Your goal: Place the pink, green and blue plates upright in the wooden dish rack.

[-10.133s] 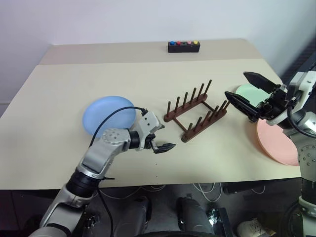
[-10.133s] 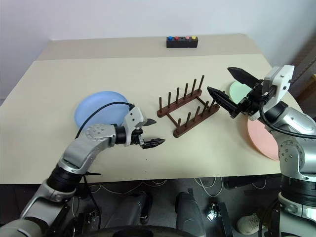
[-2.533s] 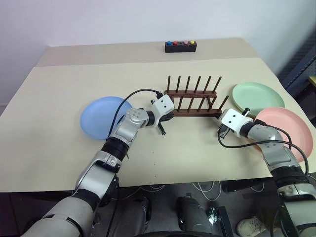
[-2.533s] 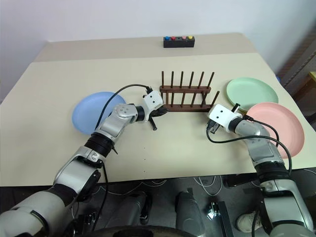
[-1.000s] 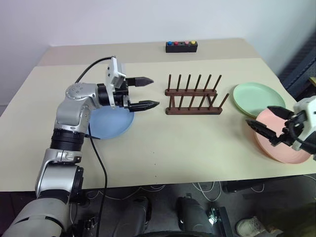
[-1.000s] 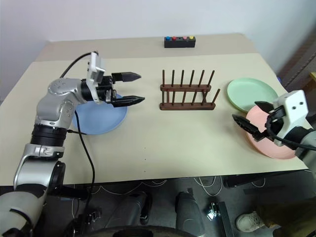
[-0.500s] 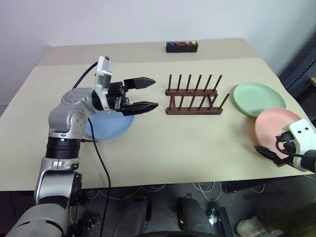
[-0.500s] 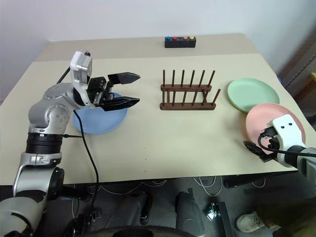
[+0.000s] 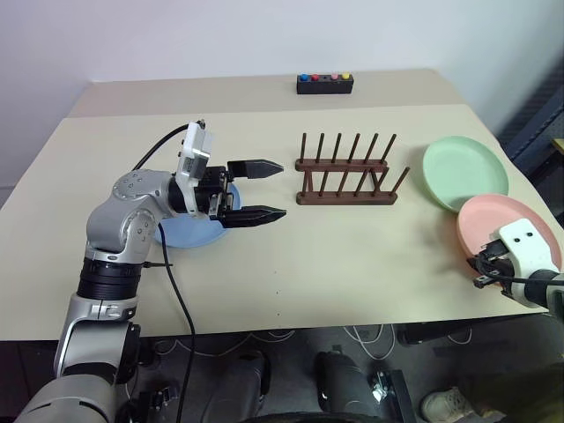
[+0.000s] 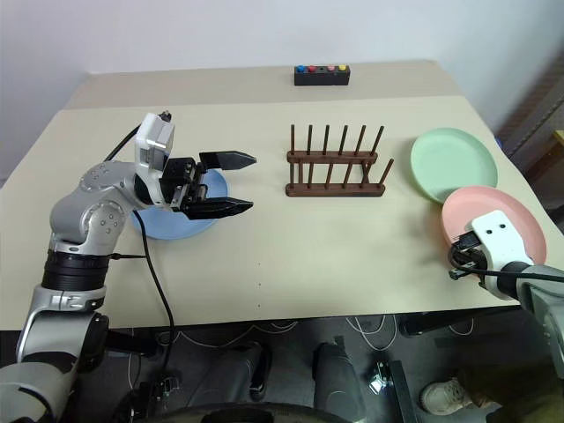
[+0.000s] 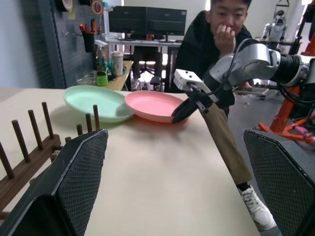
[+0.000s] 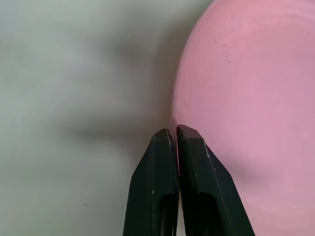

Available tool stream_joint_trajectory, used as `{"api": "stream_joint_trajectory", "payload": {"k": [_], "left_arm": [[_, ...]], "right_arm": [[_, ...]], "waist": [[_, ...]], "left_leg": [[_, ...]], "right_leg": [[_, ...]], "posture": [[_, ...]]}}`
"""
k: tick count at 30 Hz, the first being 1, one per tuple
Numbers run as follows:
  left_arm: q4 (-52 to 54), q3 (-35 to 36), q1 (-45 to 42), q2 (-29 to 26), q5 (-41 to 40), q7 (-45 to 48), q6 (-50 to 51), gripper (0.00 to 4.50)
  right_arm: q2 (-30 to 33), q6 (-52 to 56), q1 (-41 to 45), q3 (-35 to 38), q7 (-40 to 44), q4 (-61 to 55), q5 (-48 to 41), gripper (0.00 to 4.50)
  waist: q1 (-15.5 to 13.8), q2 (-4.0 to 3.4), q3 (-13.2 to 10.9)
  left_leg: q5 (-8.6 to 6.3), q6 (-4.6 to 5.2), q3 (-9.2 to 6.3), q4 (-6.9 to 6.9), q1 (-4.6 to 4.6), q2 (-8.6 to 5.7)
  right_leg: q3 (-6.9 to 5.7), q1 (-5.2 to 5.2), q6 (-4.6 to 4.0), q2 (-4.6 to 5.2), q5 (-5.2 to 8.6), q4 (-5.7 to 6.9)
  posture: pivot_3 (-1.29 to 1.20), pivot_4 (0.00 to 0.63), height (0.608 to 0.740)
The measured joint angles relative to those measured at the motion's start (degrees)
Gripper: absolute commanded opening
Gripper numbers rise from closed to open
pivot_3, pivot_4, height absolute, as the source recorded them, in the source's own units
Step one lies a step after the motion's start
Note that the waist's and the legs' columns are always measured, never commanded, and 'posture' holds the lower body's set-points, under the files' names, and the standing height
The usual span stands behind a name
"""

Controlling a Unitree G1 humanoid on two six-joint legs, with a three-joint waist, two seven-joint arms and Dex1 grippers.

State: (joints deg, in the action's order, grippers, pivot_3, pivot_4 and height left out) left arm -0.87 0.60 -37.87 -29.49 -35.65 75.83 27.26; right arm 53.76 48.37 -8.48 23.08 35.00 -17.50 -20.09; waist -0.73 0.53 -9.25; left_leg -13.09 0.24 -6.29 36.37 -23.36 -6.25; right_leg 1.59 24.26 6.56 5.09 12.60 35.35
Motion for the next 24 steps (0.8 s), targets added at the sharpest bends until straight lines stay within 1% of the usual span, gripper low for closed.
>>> {"api": "stream_joint_trajectory", "payload": {"k": [5,9,12,13,16,18,19,20,23,24], "left_arm": [[-0.01,0.0,0.0,0.02,-0.01,-0.03,0.03,4.5],[-0.01,0.01,0.01,0.05,-0.02,-0.02,0.02,4.5],[-0.13,0.01,0.02,0.17,-0.01,0.07,-0.09,4.5],[-0.19,0.04,0.06,0.2,-0.01,0.11,-0.14,4.5],[-0.27,0.03,0.12,0.51,-0.01,0.09,-0.3,4.5],[-0.38,0.01,0.2,0.76,0.0,-0.01,-0.42,4.5],[-0.46,0.08,0.26,0.77,0.01,-0.09,-0.44,4.5],[-0.63,0.09,0.29,0.95,0.01,-0.39,-0.44,4.5],[-0.68,0.07,0.38,1.46,0.03,-1.2,-0.64,4.5],[-0.68,0.06,0.39,1.65,0.05,-1.39,-0.78,4.5]], "right_arm": [[2.24,1.77,0.14,1.8,2.28,-3.8,-0.86,0.03],[4.44,4.21,2.64,4.93,3.7,-4.89,-1.54,0.03],[7.81,4.43,4.52,5.36,5.24,-6.22,-1.48,0.03],[8.5,4.38,6.31,5.31,5.28,-6.05,-1.46,0.03],[7.9,4.57,16.54,5.18,3.86,-4.91,-2.86,0.03],[4.42,4.61,25.31,5.54,1.49,-3.34,-5.05,0.03],[1.65,4.83,29.41,5.72,0.46,-2.31,-6.82,0.03],[-2.43,5.17,34.51,6.5,-1.1,-0.97,-9.58,0.03],[-11.55,6.45,45.96,9.21,-4.56,4.93,-17.57,0.03],[-12.79,6.42,47.85,9.8,-5.04,6.39,-19.29,0.03]], "waist": [[0.09,0.0,0.0],[0.01,-0.01,0.0],[0.06,-0.02,-0.01],[0.11,-0.02,-0.01],[0.29,-0.06,-0.03],[0.28,-0.02,-0.04],[0.33,0.01,-0.06],[0.38,0.01,-0.07],[0.32,0.0,-0.07],[0.11,0.01,-0.07]], "left_leg": [[0.0,0.0,0.0,-0.01,0.0,0.02],[0.0,0.0,0.0,-0.02,0.0,0.02],[0.0,0.0,0.0,-0.02,0.0,0.02],[0.0,0.0,0.01,-0.02,0.0,0.02],[0.0,0.0,0.04,-0.04,0.0,0.05],[0.0,-0.01,0.02,-0.07,-0.01,0.08],[0.0,-0.01,0.03,-0.07,0.0,0.08],[0.0,-0.01,0.03,-0.08,-0.01,0.08],[0.01,-0.01,0.01,-0.08,-0.04,0.06],[0.01,-0.01,0.0,-0.12,-0.04,0.06]], "right_leg": [[0.0,0.01,0.0,-0.01,0.0,0.01],[0.0,0.01,0.0,0.0,0.0,0.0],[-0.01,0.01,0.0,0.0,0.0,-0.02],[0.0,0.01,0.0,0.02,0.0,-0.03],[0.01,0.02,-0.01,0.06,0.0,-0.04],[0.0,0.02,-0.02,0.05,0.0,-0.08],[0.0,0.02,-0.02,0.05,-0.01,-0.1],[0.01,0.03,-0.03,0.05,-0.02,-0.11],[0.02,0.07,-0.04,0.05,-0.04,-0.12],[0.02,0.07,-0.04,0.05,-0.04,-0.14]], "posture": [[0.0,0.15,0.74],[0.0,0.15,0.74],[0.0,0.15,0.74],[0.0,0.15,0.74],[0.0,0.15,0.74],[0.0,0.15,0.74],[0.0,0.15,0.74],[0.0,0.15,0.74],[0.0,0.15,0.74],[0.0,0.15,0.74]]}}
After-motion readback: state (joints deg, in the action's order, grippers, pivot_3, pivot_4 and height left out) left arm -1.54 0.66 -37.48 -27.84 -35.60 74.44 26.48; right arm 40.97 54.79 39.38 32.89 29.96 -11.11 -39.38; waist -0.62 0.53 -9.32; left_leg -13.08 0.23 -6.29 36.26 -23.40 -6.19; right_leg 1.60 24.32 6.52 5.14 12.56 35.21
